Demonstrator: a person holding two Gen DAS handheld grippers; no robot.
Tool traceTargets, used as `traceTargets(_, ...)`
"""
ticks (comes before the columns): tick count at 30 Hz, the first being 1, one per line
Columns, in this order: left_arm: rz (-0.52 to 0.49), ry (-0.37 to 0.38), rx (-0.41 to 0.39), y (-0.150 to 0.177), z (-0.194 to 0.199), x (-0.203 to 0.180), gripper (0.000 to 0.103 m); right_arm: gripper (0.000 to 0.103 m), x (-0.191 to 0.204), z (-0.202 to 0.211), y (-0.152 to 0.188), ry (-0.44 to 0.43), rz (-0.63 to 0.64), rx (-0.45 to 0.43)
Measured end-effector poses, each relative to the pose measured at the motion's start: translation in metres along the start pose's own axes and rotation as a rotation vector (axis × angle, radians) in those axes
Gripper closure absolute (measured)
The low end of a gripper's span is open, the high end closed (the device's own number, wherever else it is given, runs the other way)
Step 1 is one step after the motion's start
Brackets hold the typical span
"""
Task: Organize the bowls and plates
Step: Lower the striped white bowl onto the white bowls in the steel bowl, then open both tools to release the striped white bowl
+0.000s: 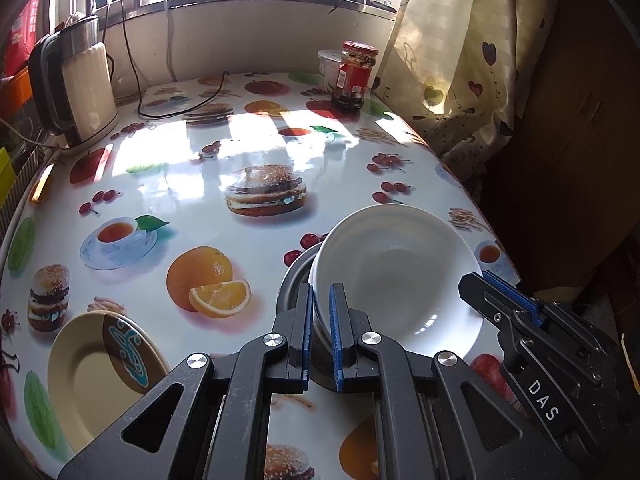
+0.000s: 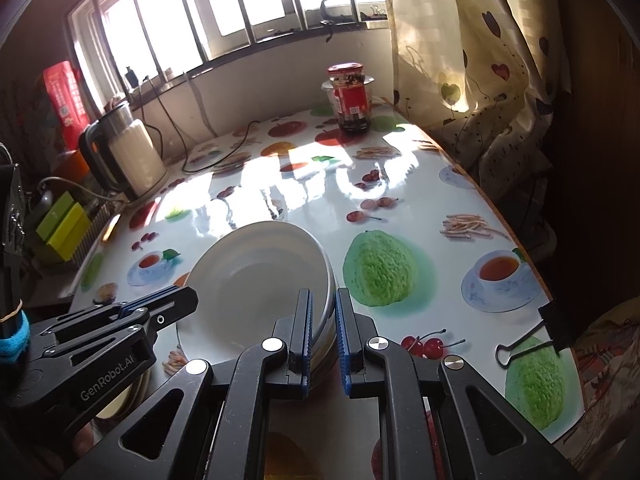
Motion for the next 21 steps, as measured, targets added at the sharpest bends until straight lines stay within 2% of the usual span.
traceTargets(21, 0.022, 0.026, 0.007, -0.001, -0.002, -0.0003, 0.095, 0.089, 0.0005, -0.005, 0.0014, -0.006, -0.005, 0.005)
Point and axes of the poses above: each gripper's, at about its wrist camera, not at the fingertips, and z roughly against the way its jaws point, x to its left, y to its underside, the point moved 6 cm from there along -z, roughly the way its jaws point
